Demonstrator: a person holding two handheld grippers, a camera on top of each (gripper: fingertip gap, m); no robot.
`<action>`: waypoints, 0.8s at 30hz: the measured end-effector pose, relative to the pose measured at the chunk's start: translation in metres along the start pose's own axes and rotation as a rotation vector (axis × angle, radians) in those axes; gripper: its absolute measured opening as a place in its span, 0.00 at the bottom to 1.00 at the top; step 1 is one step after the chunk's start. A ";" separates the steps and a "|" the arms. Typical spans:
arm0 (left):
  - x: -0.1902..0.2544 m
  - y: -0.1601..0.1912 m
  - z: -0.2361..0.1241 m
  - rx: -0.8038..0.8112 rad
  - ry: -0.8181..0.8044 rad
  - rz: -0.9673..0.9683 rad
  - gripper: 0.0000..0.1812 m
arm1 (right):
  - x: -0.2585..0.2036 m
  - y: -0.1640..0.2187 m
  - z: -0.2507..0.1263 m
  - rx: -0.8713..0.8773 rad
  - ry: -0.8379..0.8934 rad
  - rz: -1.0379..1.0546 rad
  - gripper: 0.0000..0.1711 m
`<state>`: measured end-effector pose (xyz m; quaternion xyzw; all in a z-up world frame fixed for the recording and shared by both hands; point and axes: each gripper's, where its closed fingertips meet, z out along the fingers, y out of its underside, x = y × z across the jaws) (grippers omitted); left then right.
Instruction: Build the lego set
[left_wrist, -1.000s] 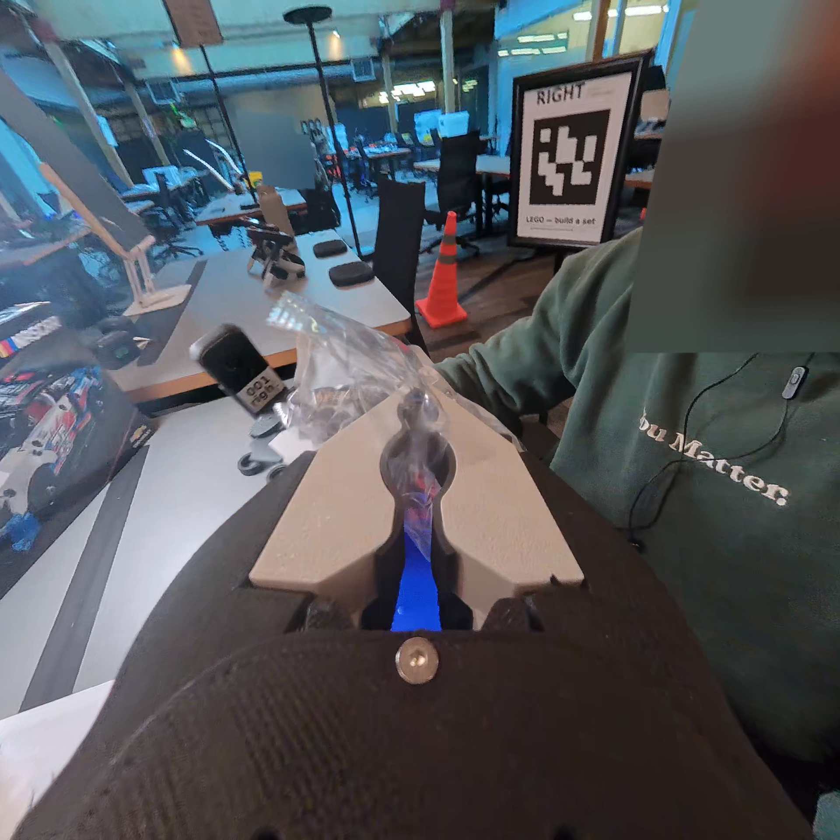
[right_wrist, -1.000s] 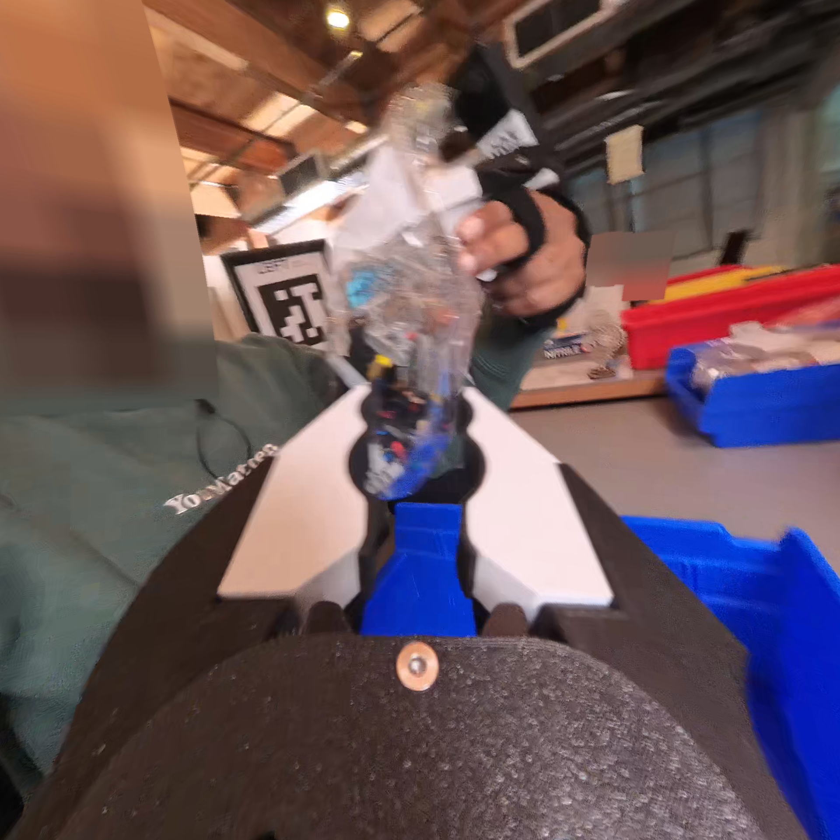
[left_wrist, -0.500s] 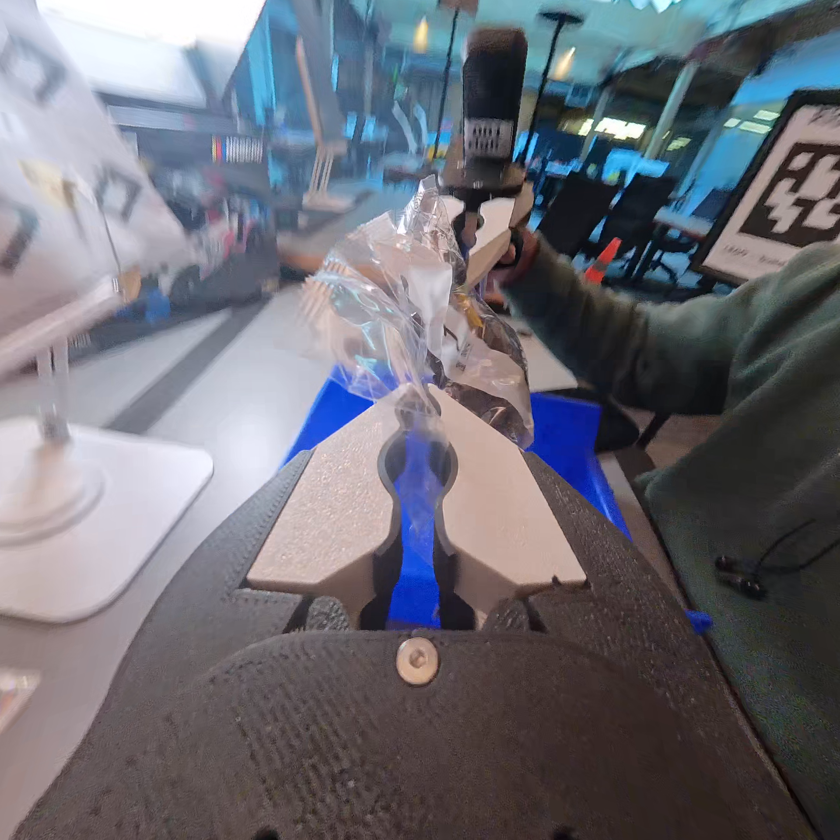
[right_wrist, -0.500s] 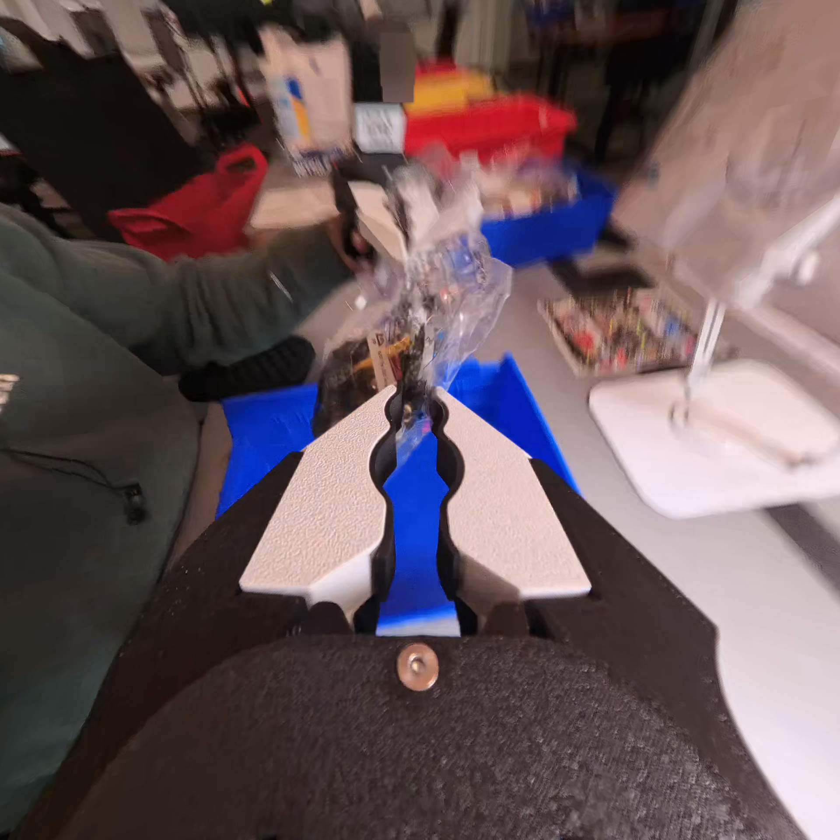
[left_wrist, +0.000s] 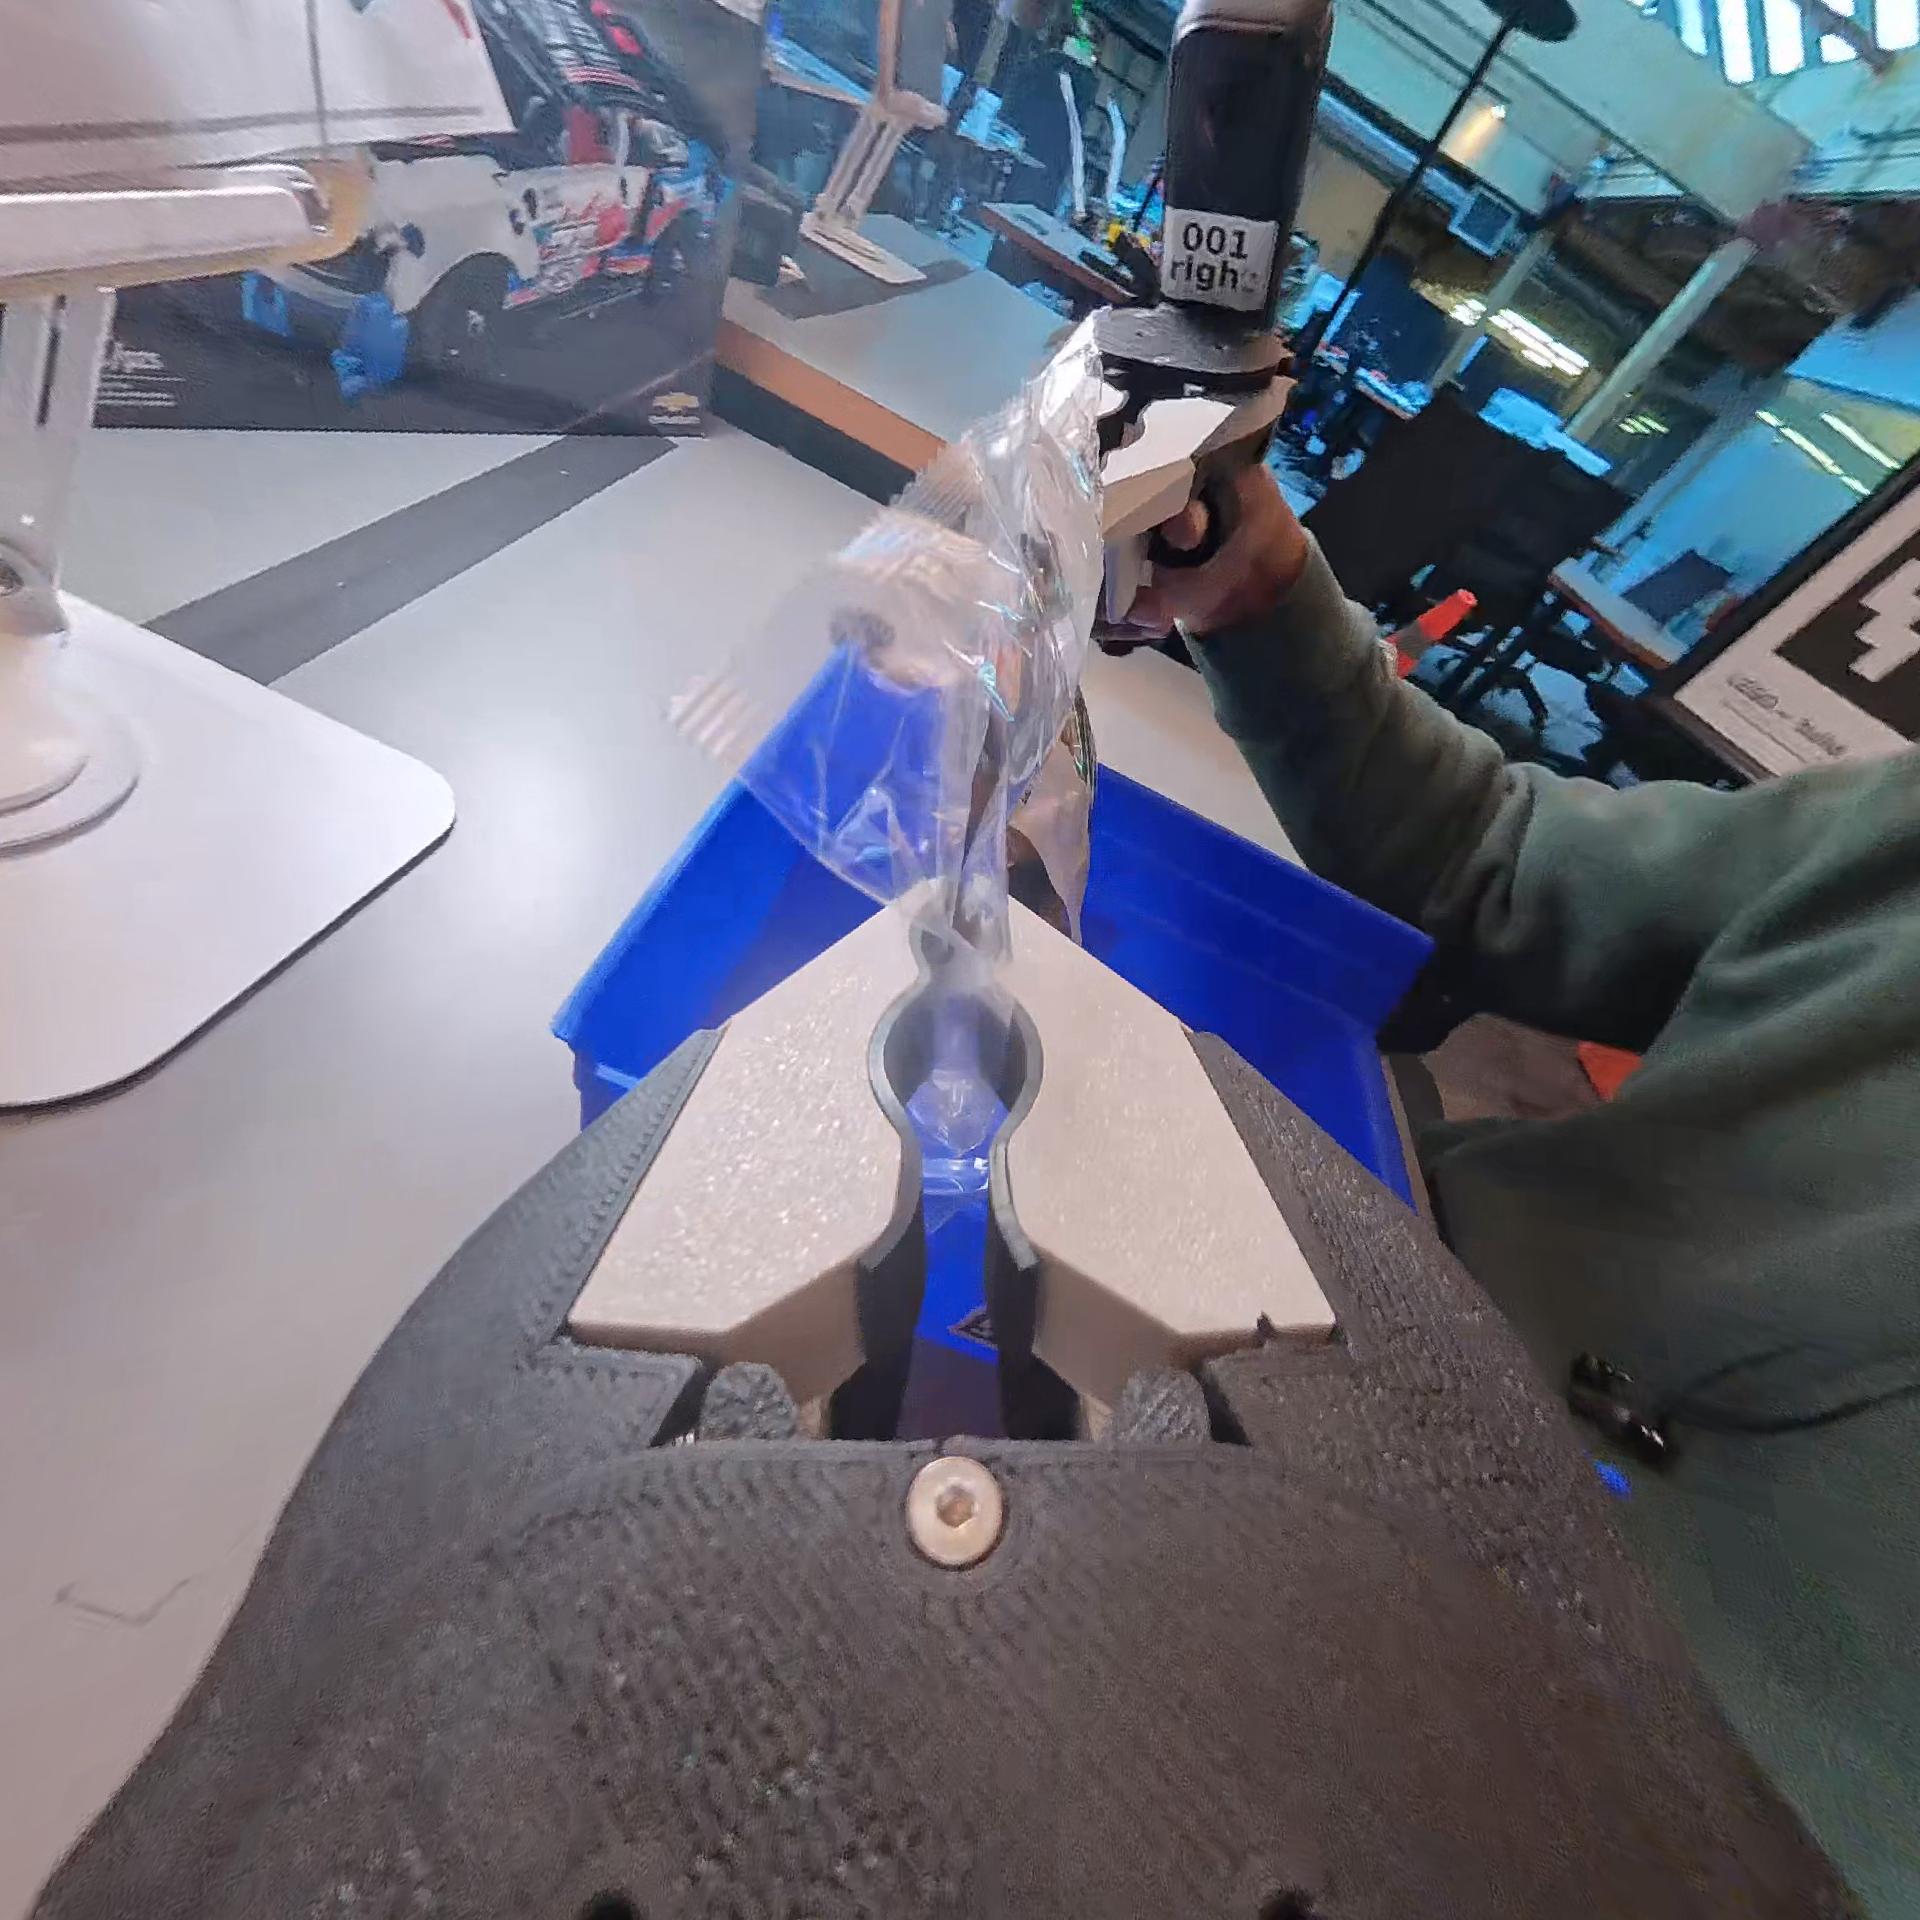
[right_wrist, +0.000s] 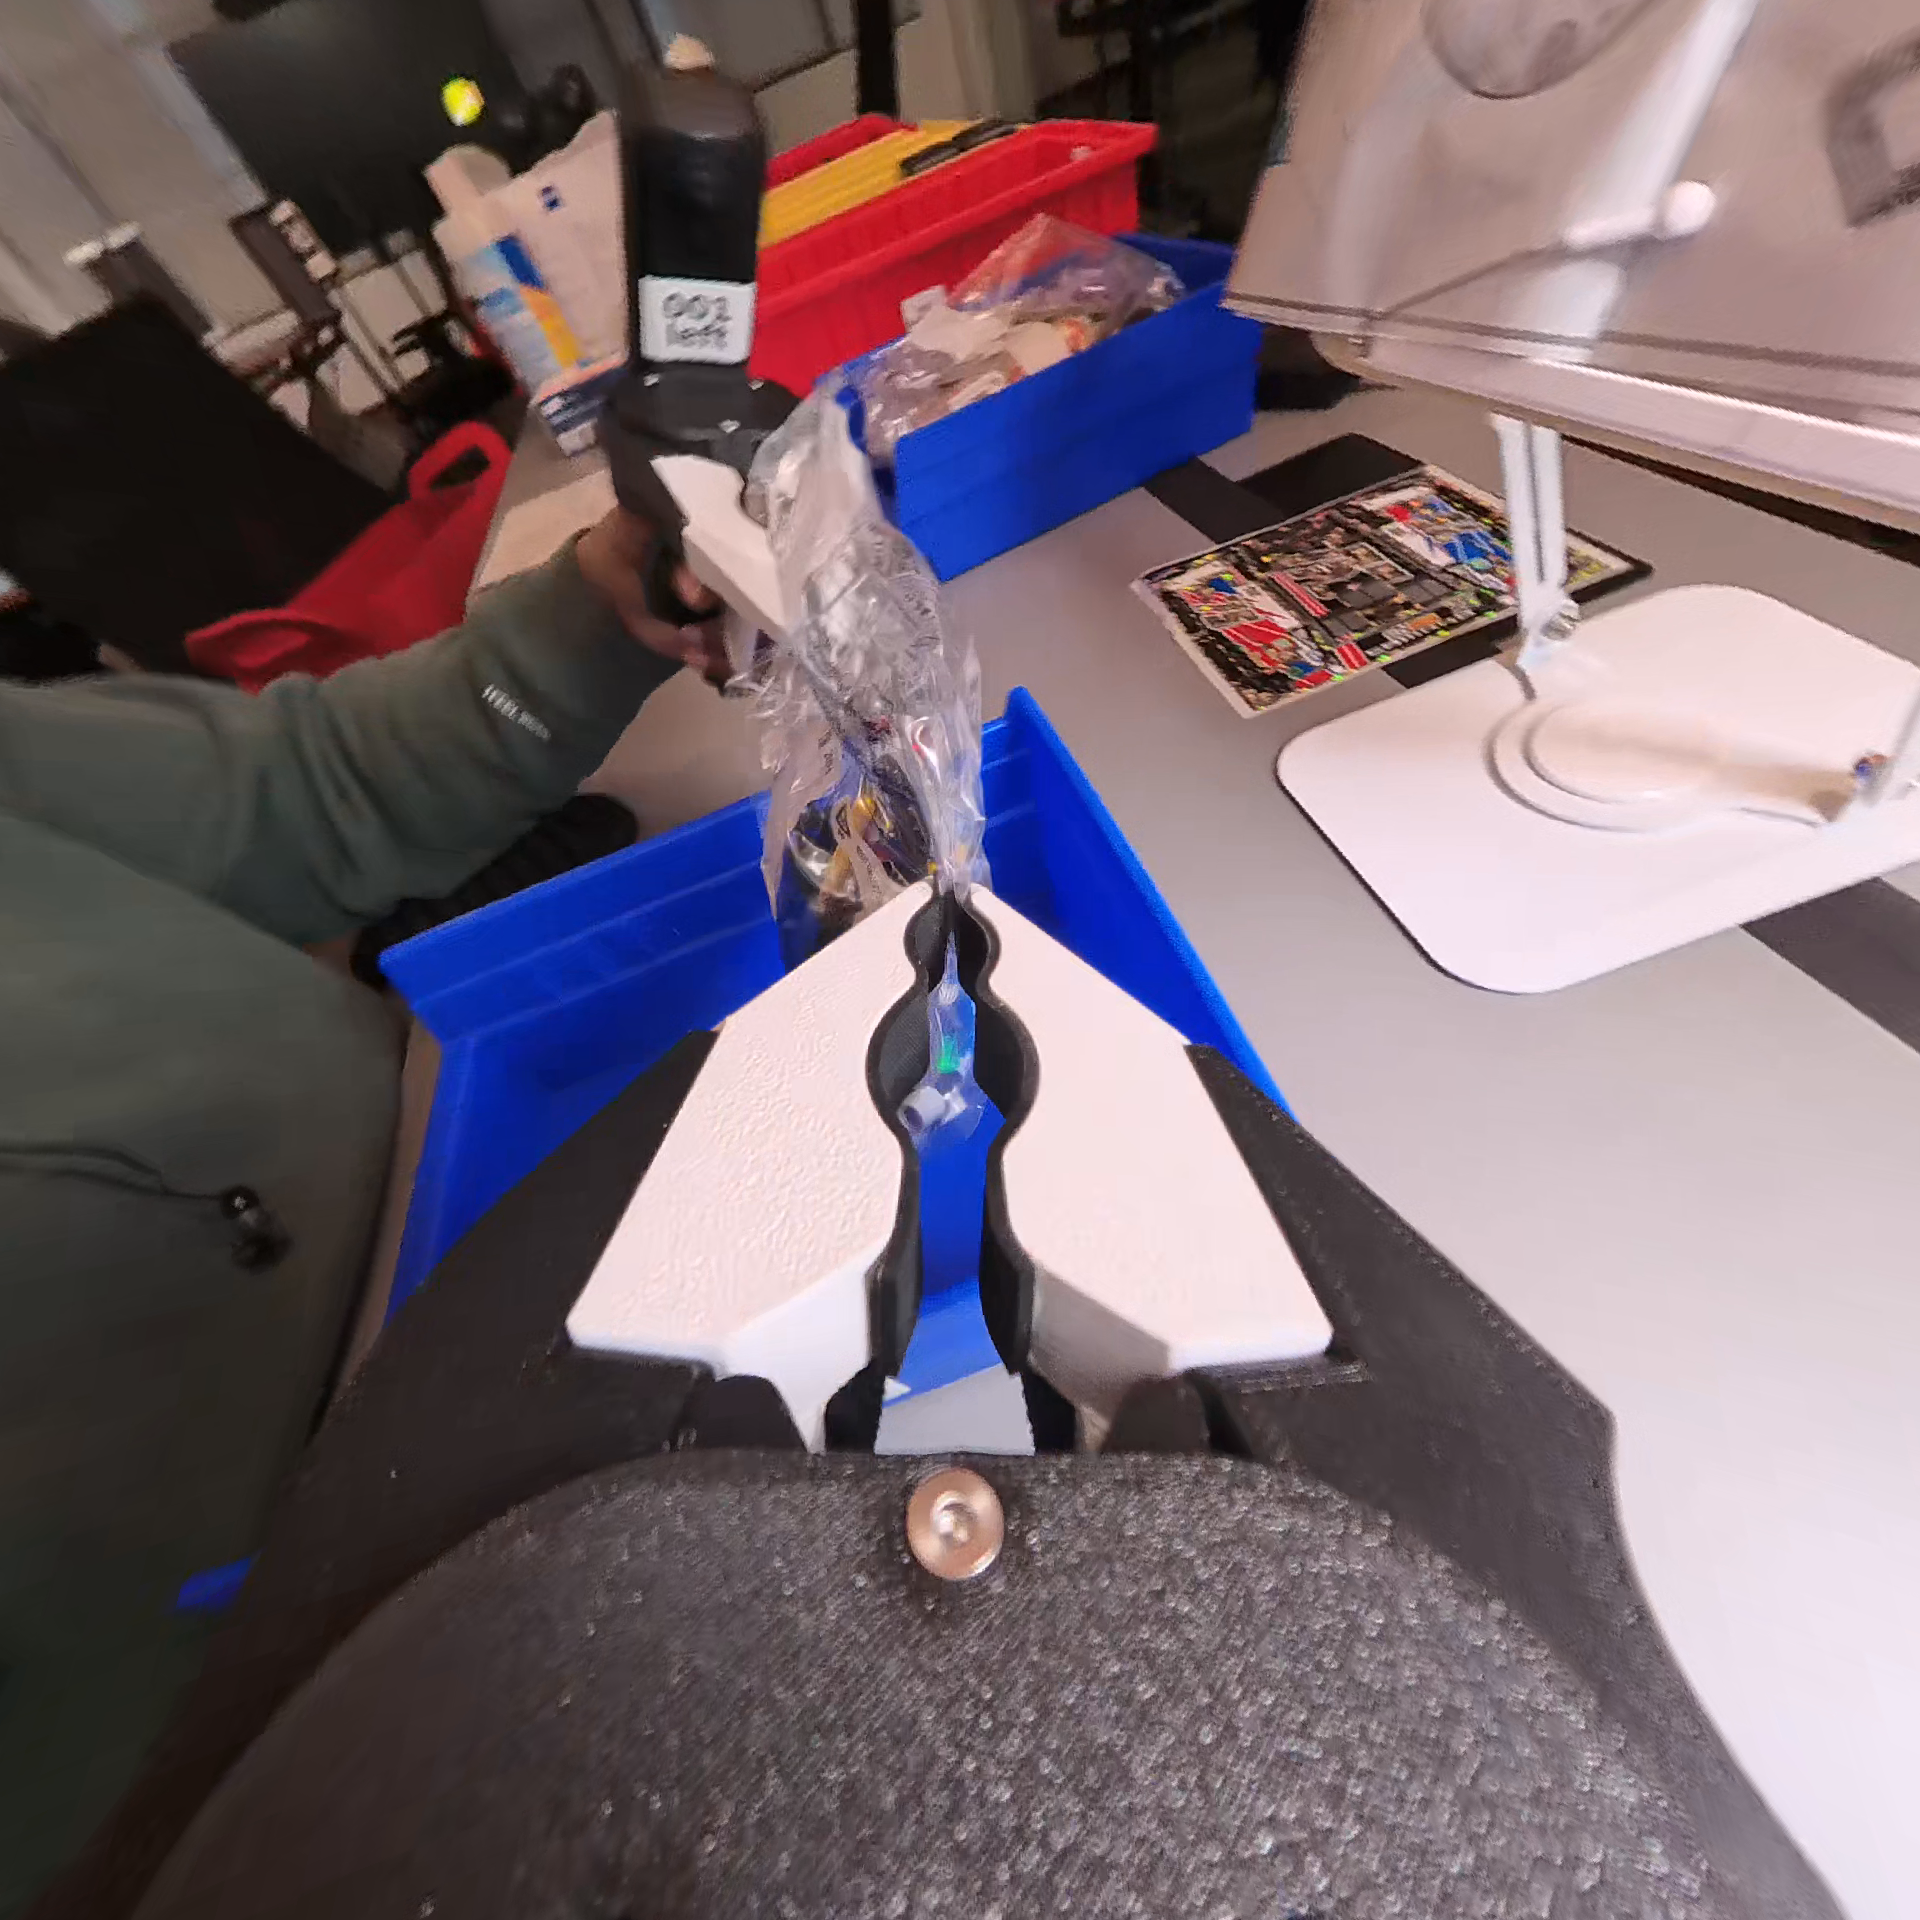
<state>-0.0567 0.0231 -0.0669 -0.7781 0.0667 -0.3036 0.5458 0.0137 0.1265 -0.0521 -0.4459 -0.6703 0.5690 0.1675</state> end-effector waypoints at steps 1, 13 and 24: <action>-0.003 -0.001 0.002 0.002 -0.020 -0.006 0.00 | 0.006 0.000 0.000 0.007 0.014 0.029 0.00; -0.021 -0.022 0.010 0.109 -0.130 -0.083 0.00 | 0.000 -0.033 -0.024 0.163 0.524 -0.028 0.00; 0.013 -0.073 0.004 0.271 -0.145 0.066 0.00 | -0.051 0.005 0.050 0.020 0.611 -0.032 0.00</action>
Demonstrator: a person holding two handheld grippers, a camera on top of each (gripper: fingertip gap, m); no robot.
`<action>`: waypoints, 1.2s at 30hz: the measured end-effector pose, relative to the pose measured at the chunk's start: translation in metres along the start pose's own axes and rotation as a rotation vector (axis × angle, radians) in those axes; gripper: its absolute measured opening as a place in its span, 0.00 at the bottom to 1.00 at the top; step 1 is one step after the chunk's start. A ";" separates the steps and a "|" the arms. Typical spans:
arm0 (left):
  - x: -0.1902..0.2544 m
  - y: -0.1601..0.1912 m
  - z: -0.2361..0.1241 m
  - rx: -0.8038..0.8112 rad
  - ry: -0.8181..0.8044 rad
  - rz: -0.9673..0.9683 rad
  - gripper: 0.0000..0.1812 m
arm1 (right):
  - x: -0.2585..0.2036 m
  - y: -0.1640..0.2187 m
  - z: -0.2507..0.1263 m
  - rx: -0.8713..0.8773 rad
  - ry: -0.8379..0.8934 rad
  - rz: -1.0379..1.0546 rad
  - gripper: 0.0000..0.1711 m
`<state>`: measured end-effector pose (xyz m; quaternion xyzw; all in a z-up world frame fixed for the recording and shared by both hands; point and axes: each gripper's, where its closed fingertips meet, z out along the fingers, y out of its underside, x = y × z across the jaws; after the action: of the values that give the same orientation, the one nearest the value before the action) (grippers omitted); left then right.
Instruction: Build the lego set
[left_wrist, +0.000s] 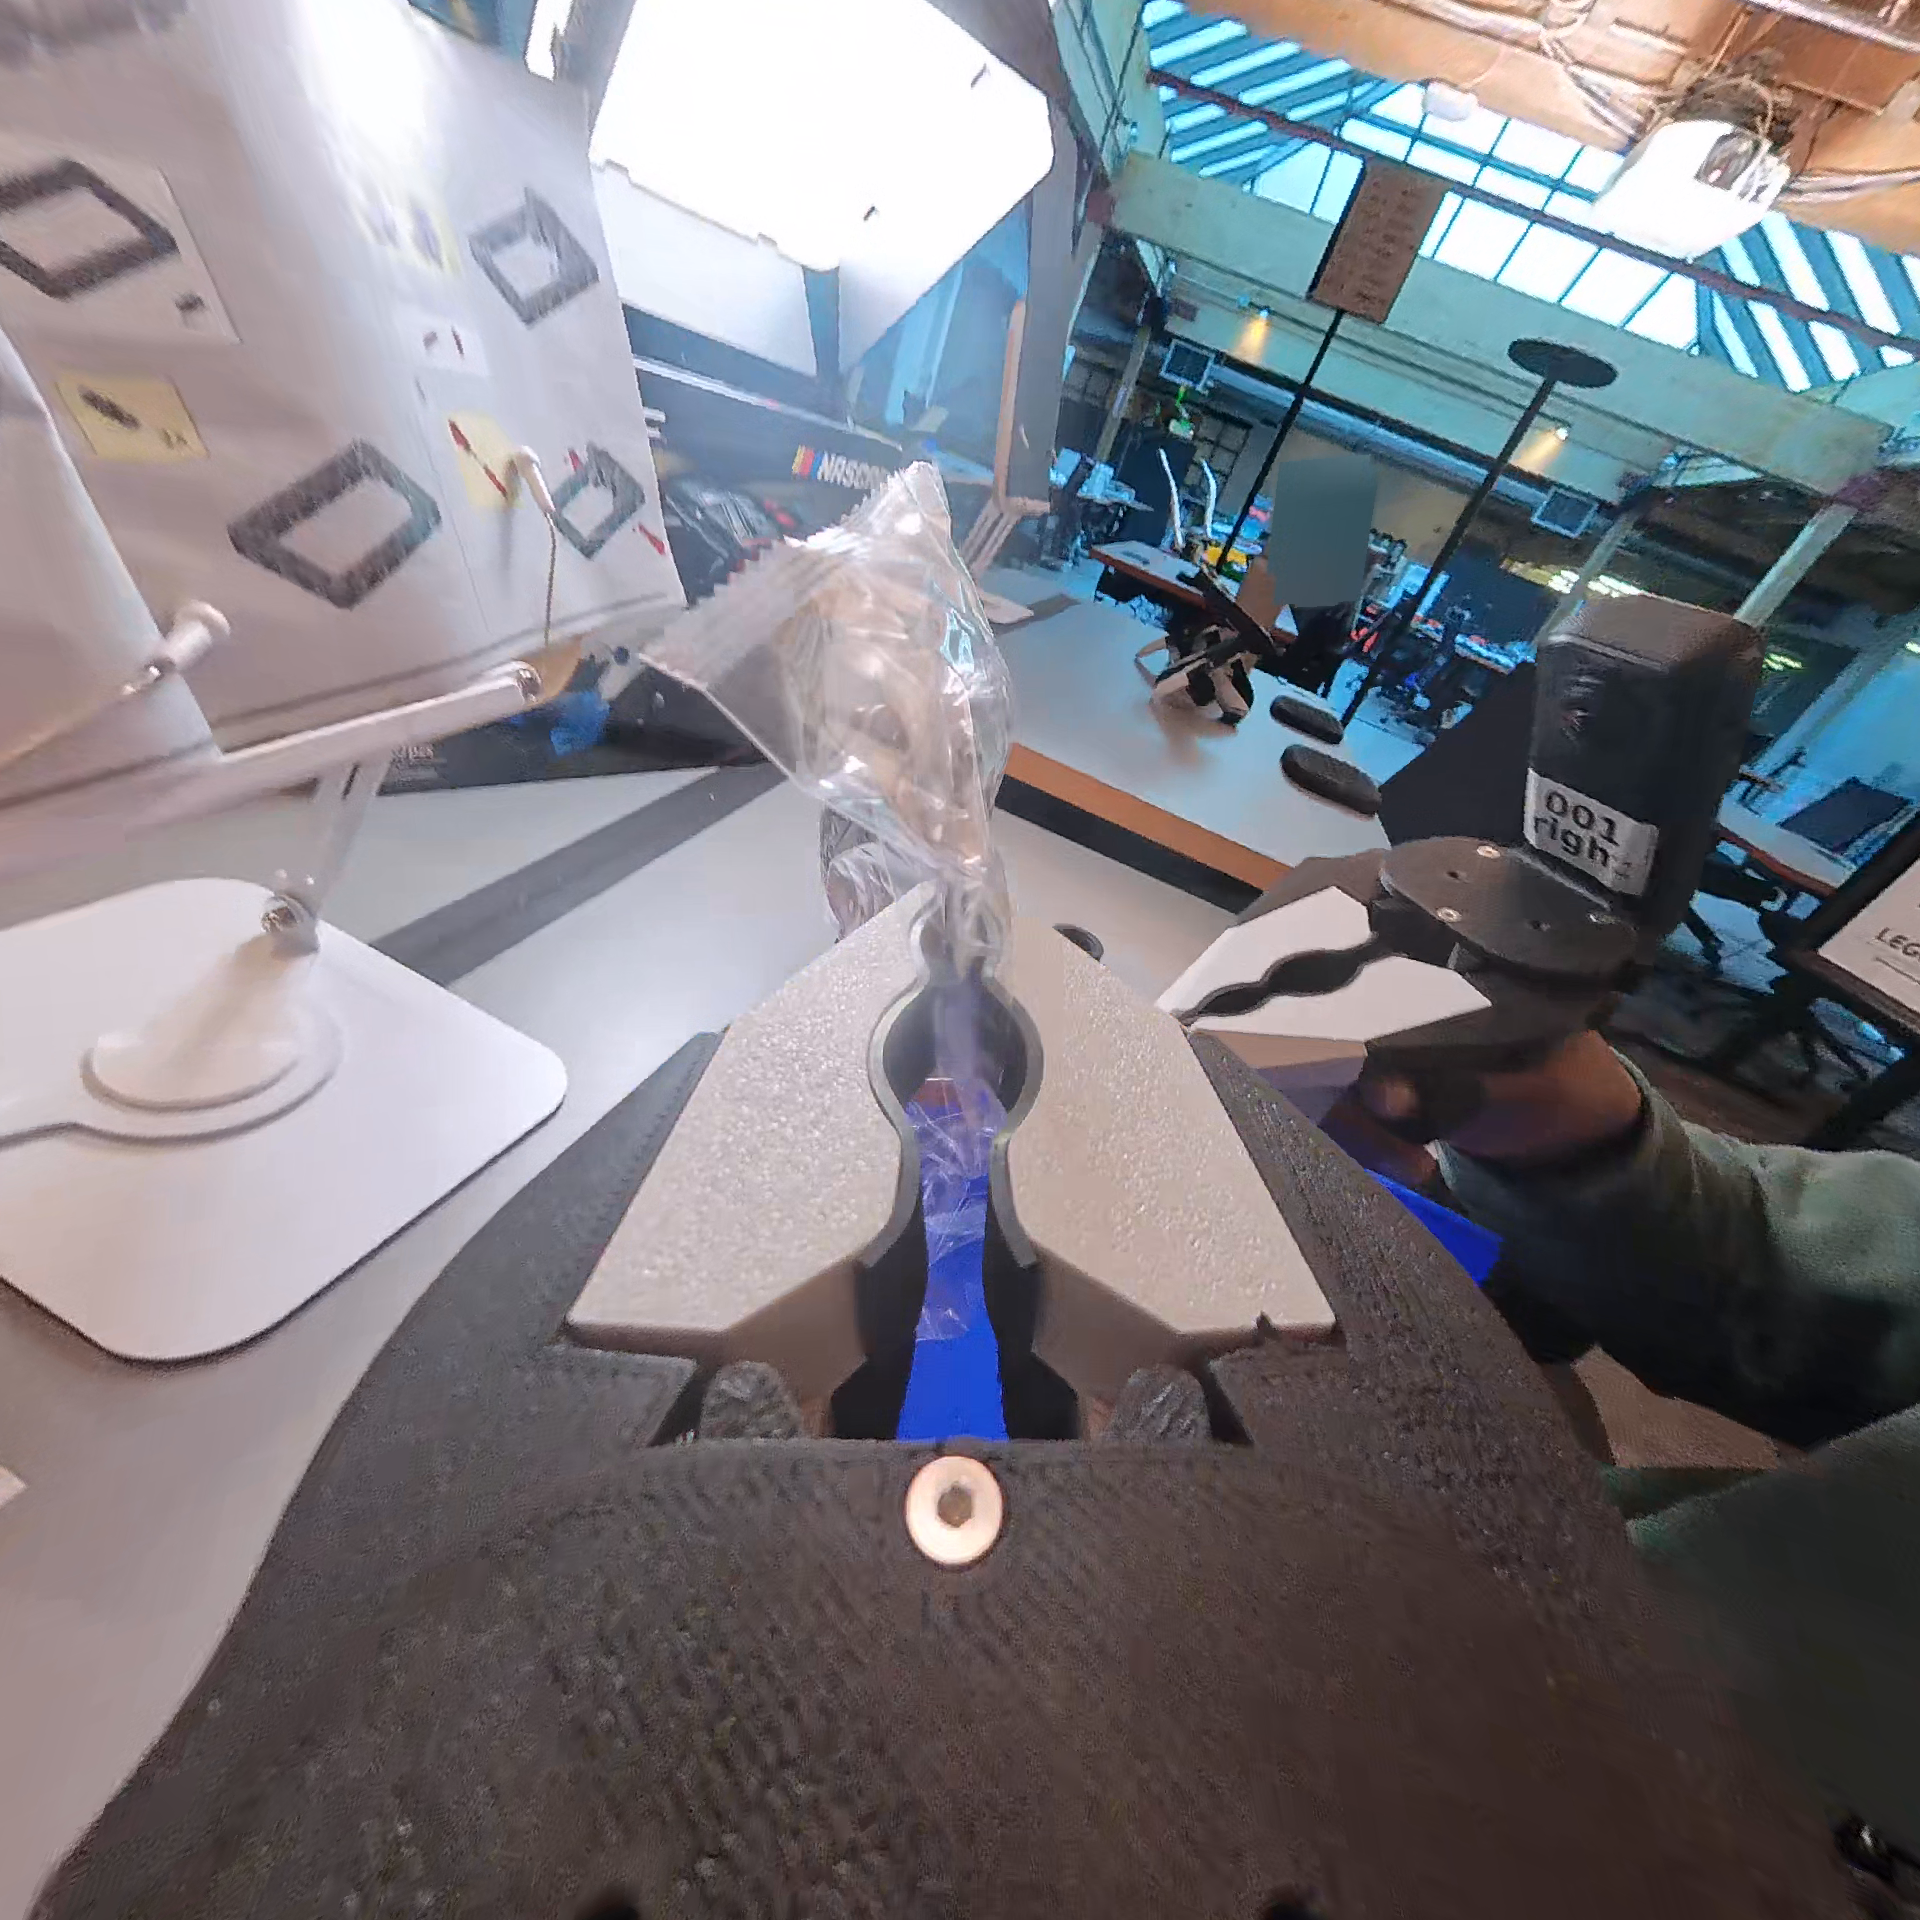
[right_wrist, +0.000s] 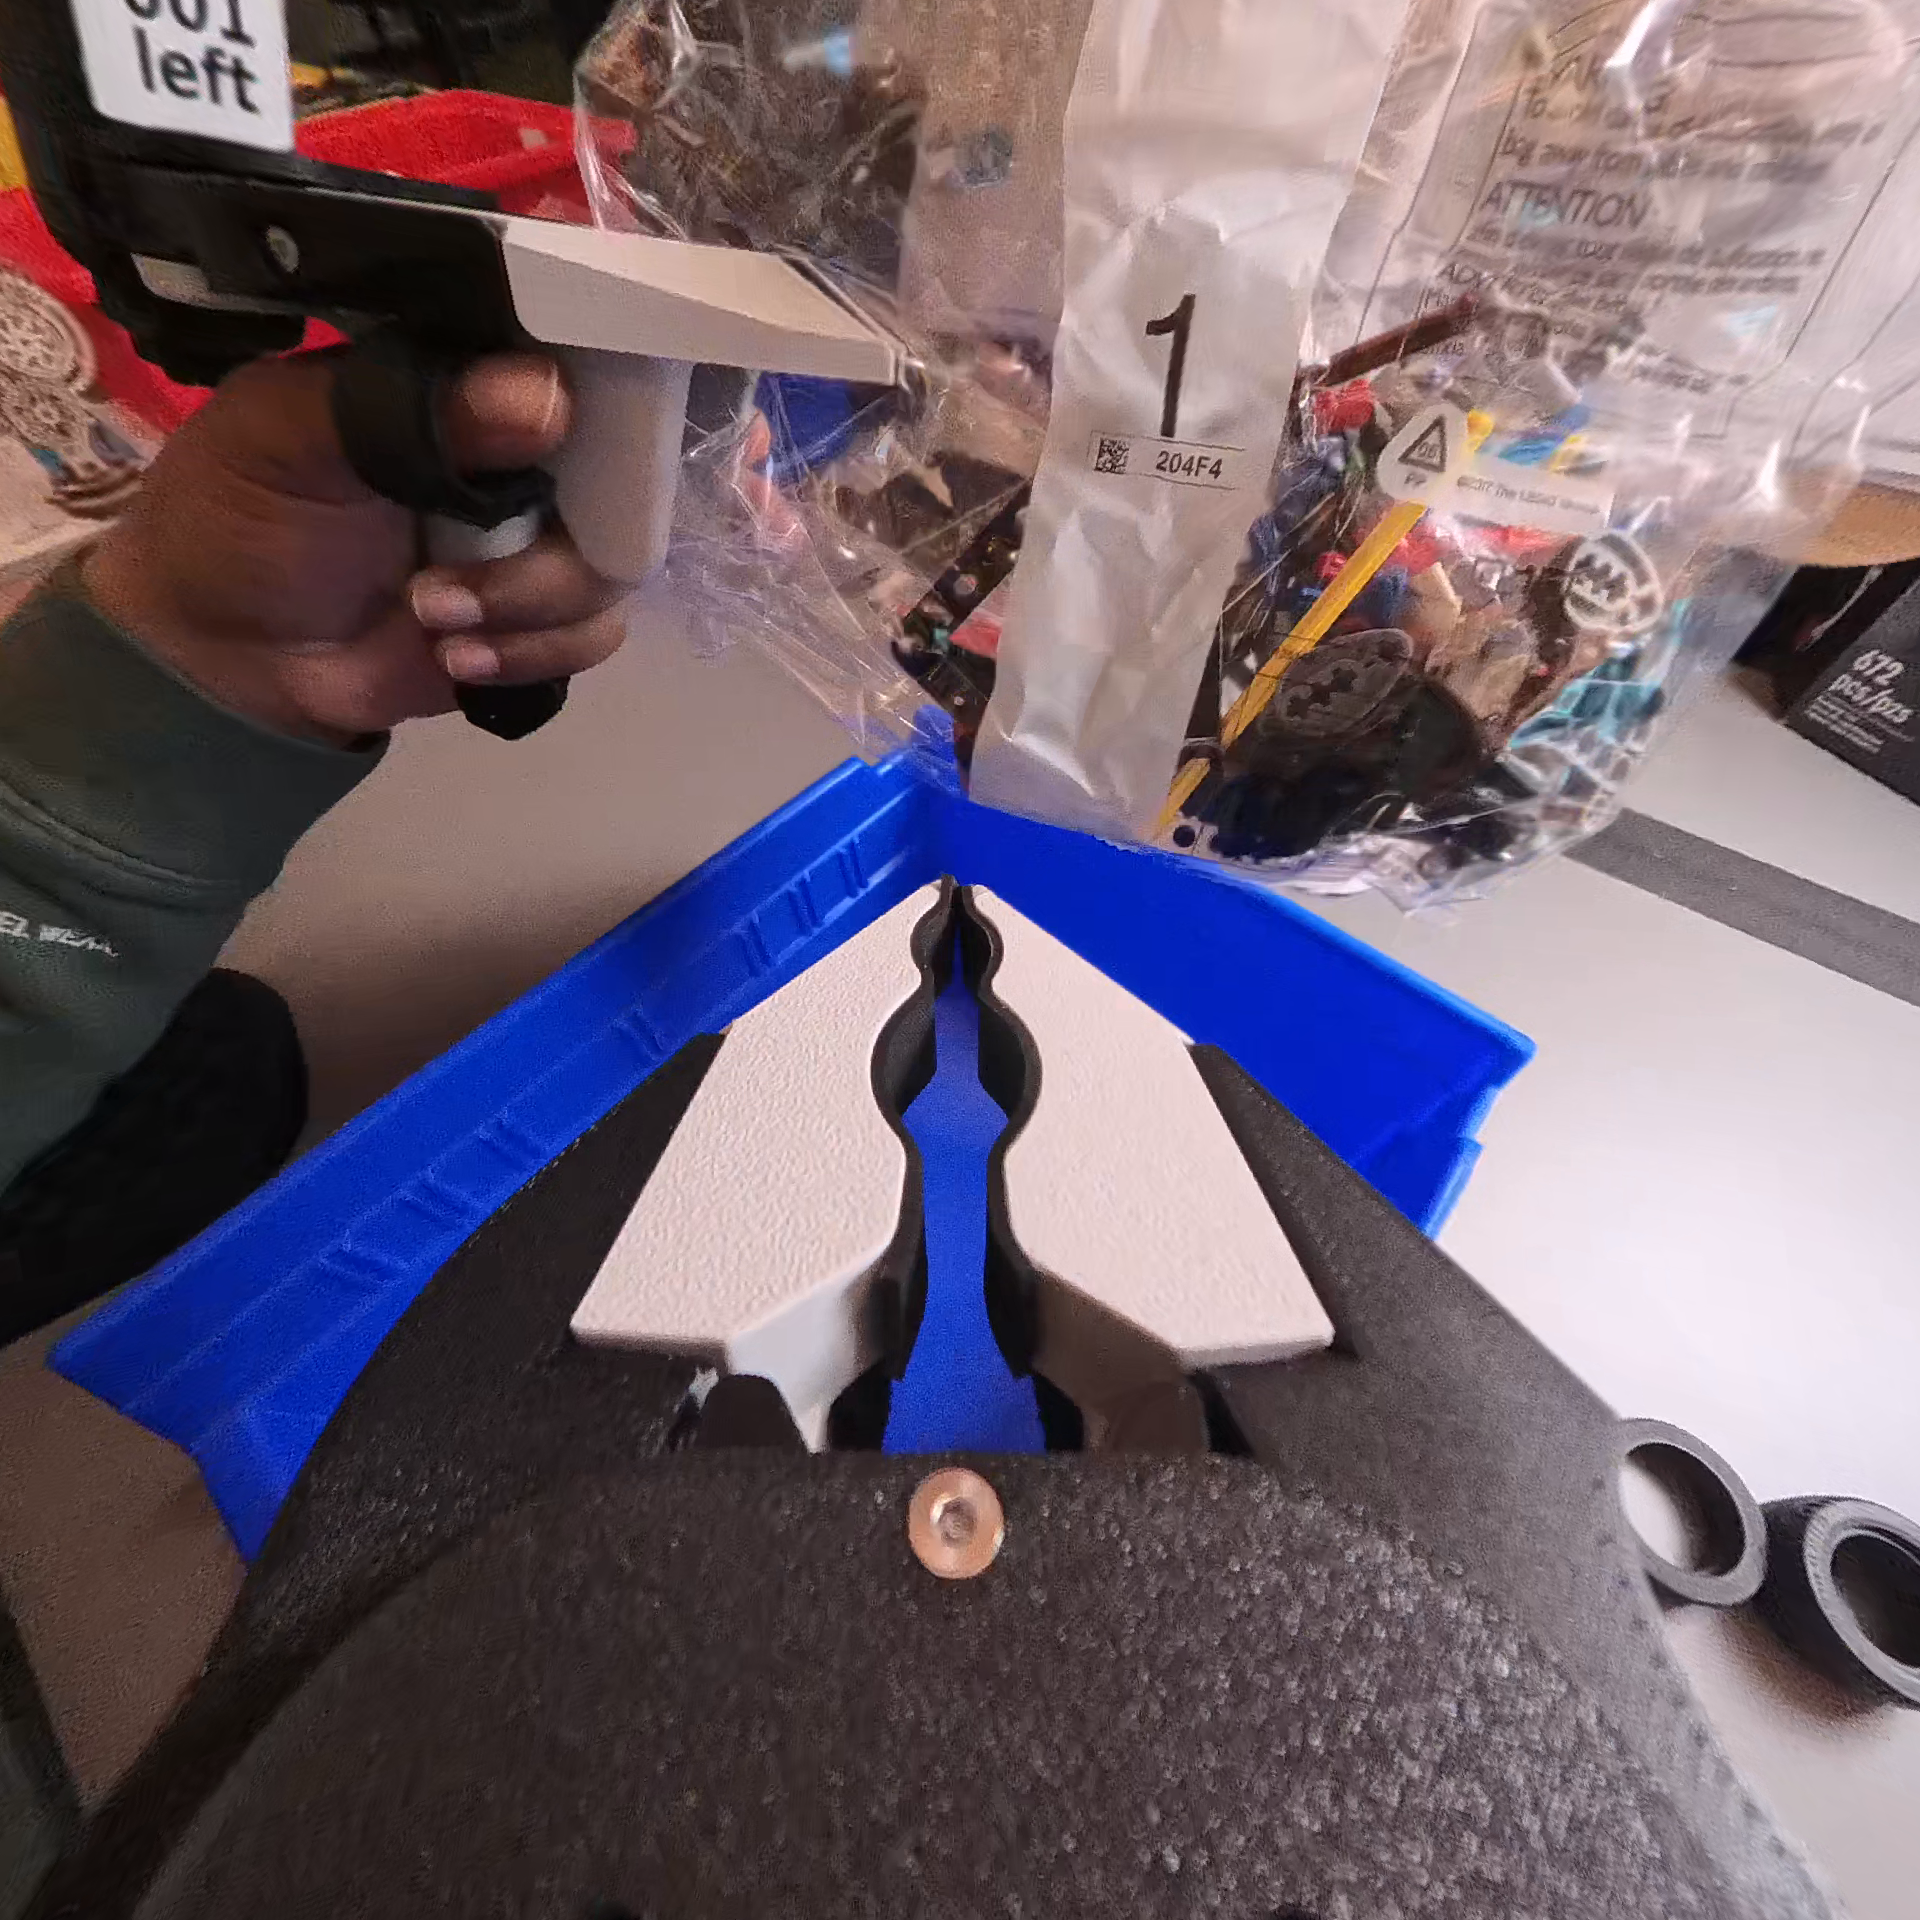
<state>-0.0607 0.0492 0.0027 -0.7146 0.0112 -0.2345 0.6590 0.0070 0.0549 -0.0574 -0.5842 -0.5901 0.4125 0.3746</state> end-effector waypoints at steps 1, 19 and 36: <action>0.000 -0.004 -0.001 0.017 -0.005 0.002 0.00 | -0.002 -0.003 0.000 0.006 0.018 -0.018 0.00; -0.026 -0.001 -0.010 0.072 -0.097 -0.134 0.00 | 0.000 -0.025 0.004 0.073 0.149 -0.113 0.00; 0.069 -0.005 -0.051 0.079 0.457 0.246 0.00 | 0.036 -0.100 -0.042 0.470 -0.688 0.004 0.14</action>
<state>-0.0183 -0.0207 0.0305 -0.6102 0.2374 -0.3082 0.6901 0.0066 0.0952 0.0499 -0.3120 -0.5697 0.7078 0.2778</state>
